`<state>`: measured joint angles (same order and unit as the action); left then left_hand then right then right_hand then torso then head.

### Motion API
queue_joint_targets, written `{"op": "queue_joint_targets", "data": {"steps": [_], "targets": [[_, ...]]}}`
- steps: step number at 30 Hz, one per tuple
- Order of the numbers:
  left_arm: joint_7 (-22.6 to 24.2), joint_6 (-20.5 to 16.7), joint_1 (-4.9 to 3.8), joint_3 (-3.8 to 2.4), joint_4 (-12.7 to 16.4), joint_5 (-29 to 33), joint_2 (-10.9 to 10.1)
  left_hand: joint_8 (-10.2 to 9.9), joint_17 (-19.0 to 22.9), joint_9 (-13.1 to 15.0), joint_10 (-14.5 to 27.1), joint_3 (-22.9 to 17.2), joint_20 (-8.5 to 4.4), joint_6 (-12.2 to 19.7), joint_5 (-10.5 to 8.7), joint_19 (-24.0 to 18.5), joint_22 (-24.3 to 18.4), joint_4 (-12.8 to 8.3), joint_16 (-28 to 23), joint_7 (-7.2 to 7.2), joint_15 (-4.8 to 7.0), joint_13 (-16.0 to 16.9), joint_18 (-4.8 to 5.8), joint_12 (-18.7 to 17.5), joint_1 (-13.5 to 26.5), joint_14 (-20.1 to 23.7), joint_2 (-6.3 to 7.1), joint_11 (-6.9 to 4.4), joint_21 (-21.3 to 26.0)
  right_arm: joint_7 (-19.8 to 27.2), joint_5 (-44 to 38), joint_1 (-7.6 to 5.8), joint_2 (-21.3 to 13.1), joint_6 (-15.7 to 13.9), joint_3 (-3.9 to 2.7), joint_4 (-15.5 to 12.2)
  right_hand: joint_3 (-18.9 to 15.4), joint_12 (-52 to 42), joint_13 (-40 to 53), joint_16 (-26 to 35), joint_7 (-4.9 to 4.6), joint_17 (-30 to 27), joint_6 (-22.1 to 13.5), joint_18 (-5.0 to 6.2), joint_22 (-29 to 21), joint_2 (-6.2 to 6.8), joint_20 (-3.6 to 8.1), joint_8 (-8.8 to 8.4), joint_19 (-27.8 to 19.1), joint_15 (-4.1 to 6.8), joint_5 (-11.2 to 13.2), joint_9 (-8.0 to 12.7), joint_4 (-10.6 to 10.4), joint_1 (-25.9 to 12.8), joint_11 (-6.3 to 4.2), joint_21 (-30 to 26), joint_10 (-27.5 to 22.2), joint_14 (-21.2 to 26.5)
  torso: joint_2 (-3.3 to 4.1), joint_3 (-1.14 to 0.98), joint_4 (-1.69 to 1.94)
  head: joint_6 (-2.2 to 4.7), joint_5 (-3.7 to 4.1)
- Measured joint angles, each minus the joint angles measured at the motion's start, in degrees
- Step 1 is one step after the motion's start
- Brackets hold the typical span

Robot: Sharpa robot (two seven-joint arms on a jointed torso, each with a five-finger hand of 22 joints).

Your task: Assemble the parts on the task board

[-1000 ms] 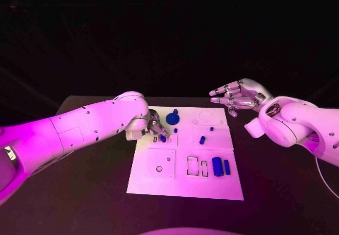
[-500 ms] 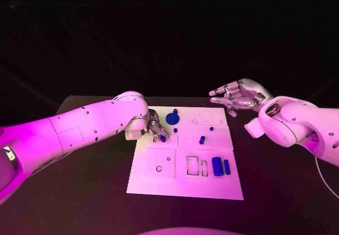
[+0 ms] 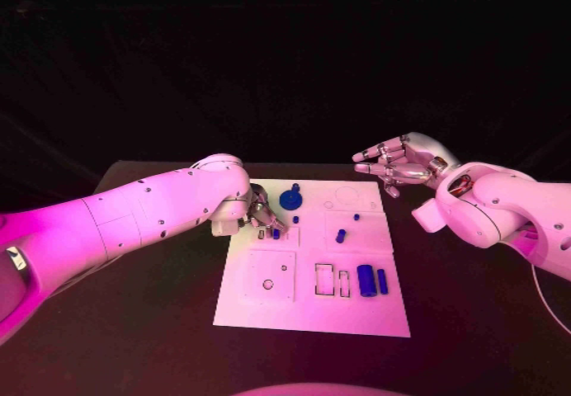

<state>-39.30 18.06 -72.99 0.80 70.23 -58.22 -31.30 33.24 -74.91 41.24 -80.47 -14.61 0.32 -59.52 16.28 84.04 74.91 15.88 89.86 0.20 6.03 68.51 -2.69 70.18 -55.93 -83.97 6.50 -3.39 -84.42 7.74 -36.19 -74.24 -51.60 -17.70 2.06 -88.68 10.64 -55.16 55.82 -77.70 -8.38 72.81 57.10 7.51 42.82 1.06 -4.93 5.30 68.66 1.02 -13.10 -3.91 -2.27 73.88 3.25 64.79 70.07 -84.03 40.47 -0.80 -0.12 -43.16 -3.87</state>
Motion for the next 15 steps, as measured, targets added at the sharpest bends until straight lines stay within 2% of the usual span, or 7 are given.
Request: {"op": "queue_joint_targets", "data": {"steps": [11,15], "targets": [[0.0,-0.4,0.05,0.0,0.6,-0.2,-0.4,-0.3,0.0,0.1,0.0,2.4,0.0,-0.3,-1.0,0.0,0.0,0.6,0.0,-0.08,0.0,0.1,0.0,0.0,-0.6,0.0,-0.17,0.0,0.0,0.0,0.0,0.03,0.0,0.0,0.0,0.1,0.0,0.3,-0.3,0.0,0.0,-0.1,0.0,0.0,-0.1,0.01,0.0,0.0,0.0,0.0,0.0,0.0,-0.4,-0.4,0.0,-0.2,0.0,0.0,0.02,0.0,0.01,0.07,0.06],[0.0,-0.9,0.21,-0.15,1.5,-0.4,-1.0,-0.6,0.0,0.2,0.0,4.0,0.0,-0.4,-2.35,0.0,0.0,0.7,0.0,0.0,0.0,-0.1,0.0,-0.4,-0.6,0.0,-0.17,0.0,0.1,0.0,0.1,0.06,0.0,0.0,0.01,0.2,-0.1,0.3,-0.4,0.2,0.0,-0.2,0.0,0.0,-0.3,0.01,0.0,0.0,0.0,0.0,0.0,0.0,-0.4,-0.4,0.02,-0.2,0.0,0.0,0.02,0.0,0.02,0.15,0.06]]}}
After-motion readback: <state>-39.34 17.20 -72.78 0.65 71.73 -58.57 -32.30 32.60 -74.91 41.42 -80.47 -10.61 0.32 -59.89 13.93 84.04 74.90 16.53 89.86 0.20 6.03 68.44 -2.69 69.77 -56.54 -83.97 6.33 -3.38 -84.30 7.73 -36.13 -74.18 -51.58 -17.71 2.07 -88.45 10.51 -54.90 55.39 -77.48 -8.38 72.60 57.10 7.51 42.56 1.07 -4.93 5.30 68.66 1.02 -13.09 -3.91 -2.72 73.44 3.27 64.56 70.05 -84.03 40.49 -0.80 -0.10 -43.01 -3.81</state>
